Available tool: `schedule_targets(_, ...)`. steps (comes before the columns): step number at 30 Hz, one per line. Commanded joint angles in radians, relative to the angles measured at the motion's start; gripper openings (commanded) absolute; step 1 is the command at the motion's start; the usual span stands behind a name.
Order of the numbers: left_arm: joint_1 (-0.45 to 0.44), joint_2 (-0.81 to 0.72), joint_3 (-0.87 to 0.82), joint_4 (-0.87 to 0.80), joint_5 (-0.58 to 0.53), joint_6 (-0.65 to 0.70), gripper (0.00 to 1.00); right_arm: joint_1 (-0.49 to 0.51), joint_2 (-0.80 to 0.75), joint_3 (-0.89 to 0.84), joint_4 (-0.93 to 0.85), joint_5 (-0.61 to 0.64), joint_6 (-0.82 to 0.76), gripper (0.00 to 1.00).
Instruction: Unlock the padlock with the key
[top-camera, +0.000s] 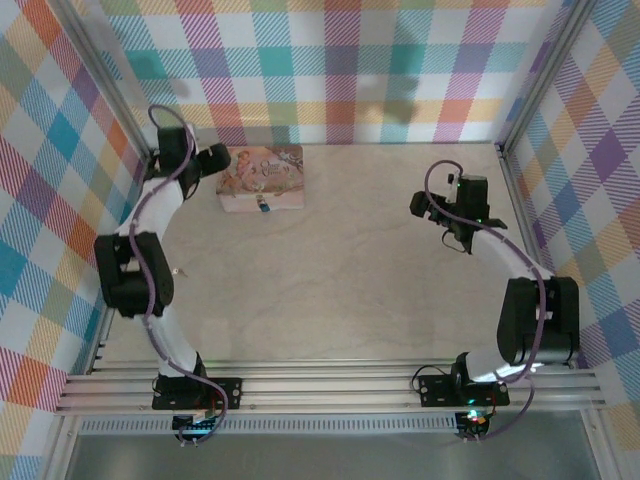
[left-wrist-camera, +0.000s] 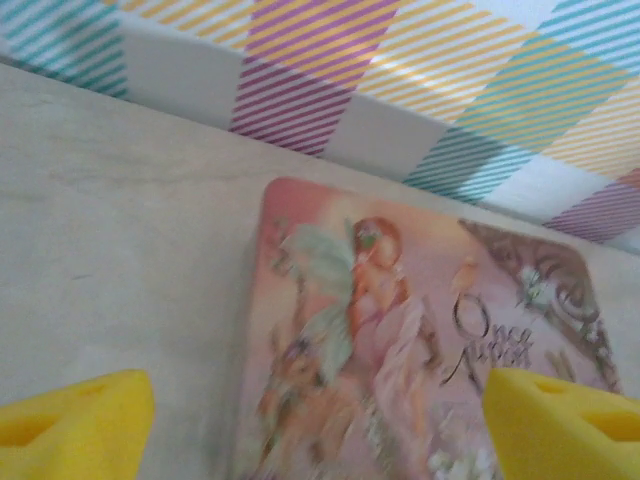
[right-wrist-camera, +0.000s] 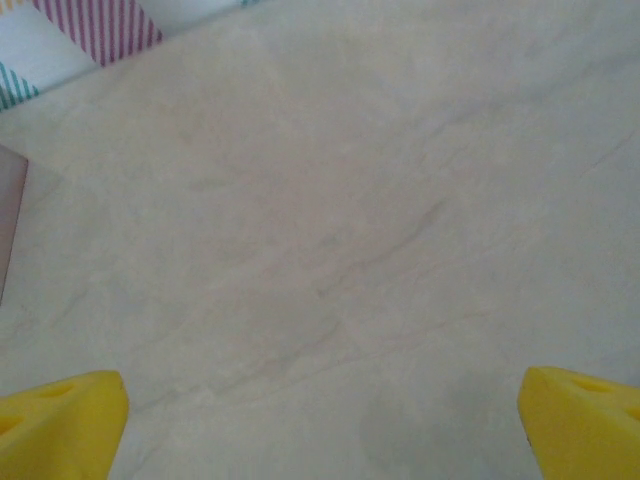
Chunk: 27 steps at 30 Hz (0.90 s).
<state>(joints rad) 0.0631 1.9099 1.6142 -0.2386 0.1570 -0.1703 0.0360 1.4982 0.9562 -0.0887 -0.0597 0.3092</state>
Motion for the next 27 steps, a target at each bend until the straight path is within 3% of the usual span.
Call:
schedule_targets(1,-0.014,0.153,0.195,-0.356,0.046,0.014,0.80,0.013,0.026,0.050,-0.129,-0.080,0.086,1.00)
schedule_targets(7,-0.126,0.334,0.447,-0.560,-0.107,0.153,0.75,0.024,0.026,0.064,-0.154,-0.120,0.097,1.00)
schedule_targets(14,-0.326,0.329,0.337,-0.590,-0.371,0.286,0.75,0.023,-0.005,0.075,-0.214,-0.124,0.085,1.00)
schedule_targets(21,-0.502,0.239,0.135,-0.511,-0.401,0.255,0.75,0.024,-0.033,0.113,-0.276,-0.136,0.088,1.00)
schedule_targets(27,-0.648,0.178,0.080,-0.466,-0.390,0.240,0.76,0.025,-0.035,0.139,-0.311,-0.181,0.121,1.00)
